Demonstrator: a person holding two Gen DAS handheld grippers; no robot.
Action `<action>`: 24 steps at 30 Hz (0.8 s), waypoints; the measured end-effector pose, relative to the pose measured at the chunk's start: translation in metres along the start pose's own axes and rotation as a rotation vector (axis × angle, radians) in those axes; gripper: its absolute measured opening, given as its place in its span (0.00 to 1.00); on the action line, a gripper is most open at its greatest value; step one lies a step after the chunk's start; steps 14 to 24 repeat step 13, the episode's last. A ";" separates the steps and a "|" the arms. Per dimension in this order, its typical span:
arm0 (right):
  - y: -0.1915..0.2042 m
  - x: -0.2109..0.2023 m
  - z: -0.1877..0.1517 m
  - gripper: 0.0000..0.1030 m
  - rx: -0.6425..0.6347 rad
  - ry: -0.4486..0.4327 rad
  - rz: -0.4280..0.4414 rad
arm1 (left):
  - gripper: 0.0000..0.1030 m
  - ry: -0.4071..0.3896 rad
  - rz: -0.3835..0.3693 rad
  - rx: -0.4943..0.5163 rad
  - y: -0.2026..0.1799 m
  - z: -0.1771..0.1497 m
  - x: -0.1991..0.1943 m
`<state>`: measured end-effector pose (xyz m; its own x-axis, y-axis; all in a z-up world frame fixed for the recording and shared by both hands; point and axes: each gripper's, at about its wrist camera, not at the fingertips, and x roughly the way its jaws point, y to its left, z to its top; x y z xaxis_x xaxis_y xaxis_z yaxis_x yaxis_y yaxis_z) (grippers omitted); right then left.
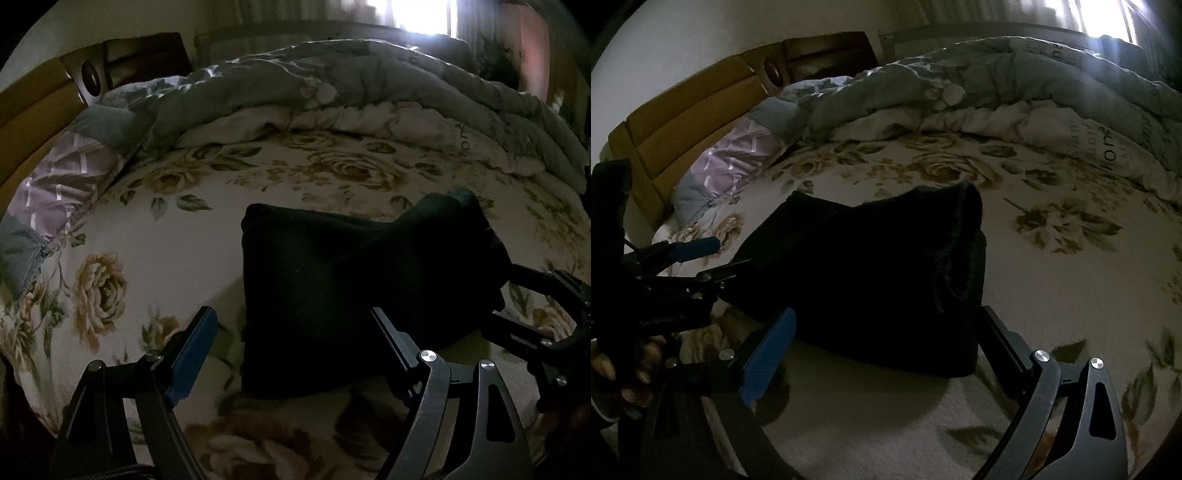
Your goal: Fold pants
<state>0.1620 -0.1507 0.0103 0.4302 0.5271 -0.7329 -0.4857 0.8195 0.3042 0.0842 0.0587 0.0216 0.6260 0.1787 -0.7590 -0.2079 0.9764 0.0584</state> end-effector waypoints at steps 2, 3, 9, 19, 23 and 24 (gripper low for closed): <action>0.001 -0.001 0.000 0.94 -0.002 -0.003 0.001 | 0.80 -0.001 0.001 -0.001 -0.001 0.000 0.000; 0.000 -0.001 0.000 0.94 -0.002 -0.004 0.001 | 0.80 -0.001 0.000 -0.001 -0.001 0.000 0.000; 0.000 -0.003 0.001 0.94 0.004 -0.008 0.003 | 0.80 -0.009 -0.002 0.003 -0.003 0.000 -0.002; 0.000 -0.002 0.002 0.94 0.003 -0.008 0.003 | 0.80 -0.003 -0.005 0.004 -0.004 0.001 -0.002; 0.000 -0.002 0.002 0.94 0.003 -0.008 0.003 | 0.80 -0.003 -0.005 0.004 -0.004 0.001 -0.002; 0.000 -0.002 0.002 0.94 0.003 -0.008 0.003 | 0.80 -0.003 -0.005 0.004 -0.004 0.001 -0.002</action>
